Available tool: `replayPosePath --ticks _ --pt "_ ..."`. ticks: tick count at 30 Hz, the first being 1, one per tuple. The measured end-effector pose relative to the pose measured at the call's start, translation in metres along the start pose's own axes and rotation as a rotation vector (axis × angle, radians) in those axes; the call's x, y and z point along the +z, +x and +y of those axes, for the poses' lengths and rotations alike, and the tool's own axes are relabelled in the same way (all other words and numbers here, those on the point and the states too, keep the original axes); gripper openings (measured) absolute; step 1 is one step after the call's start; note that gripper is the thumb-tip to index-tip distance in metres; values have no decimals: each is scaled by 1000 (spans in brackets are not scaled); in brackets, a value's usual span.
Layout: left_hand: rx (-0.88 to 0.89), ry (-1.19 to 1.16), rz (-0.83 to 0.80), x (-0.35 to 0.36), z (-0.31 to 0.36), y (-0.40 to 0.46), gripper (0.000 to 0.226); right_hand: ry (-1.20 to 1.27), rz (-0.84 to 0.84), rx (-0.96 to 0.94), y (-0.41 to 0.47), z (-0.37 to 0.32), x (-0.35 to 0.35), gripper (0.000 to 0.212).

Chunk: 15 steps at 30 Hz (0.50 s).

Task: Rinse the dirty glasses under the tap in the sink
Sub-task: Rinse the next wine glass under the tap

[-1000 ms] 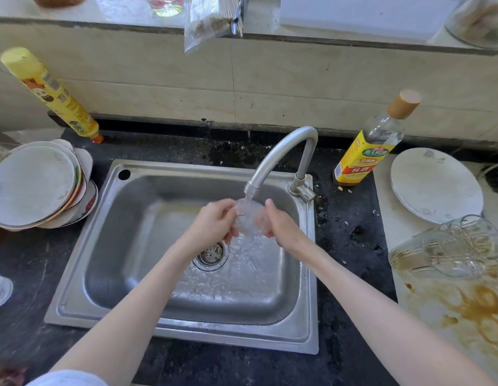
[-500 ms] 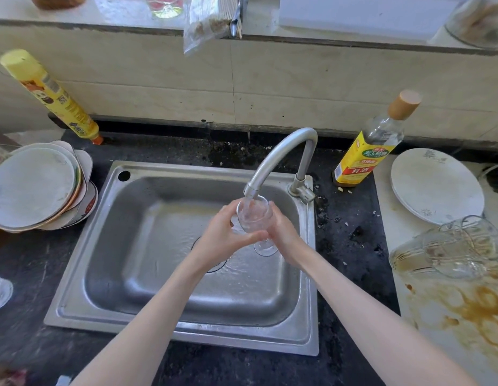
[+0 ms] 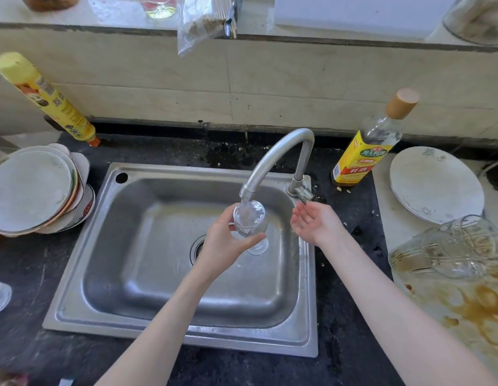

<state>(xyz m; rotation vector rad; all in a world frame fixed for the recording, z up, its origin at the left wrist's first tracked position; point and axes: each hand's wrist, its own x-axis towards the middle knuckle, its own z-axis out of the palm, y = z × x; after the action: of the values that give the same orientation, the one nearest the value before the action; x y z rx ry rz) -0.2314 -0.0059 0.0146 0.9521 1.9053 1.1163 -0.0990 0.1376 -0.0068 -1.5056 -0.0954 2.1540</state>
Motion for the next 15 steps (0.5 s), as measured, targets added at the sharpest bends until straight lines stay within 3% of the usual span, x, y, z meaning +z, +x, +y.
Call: replayPosePath --ticks 7,15 --pt "17 4 13 1 7 7 49 193 -62 144 -1 -27 -1 16" --pt "44 56 26 2 15 13 52 320 -104 138 -2 -43 -3 30"
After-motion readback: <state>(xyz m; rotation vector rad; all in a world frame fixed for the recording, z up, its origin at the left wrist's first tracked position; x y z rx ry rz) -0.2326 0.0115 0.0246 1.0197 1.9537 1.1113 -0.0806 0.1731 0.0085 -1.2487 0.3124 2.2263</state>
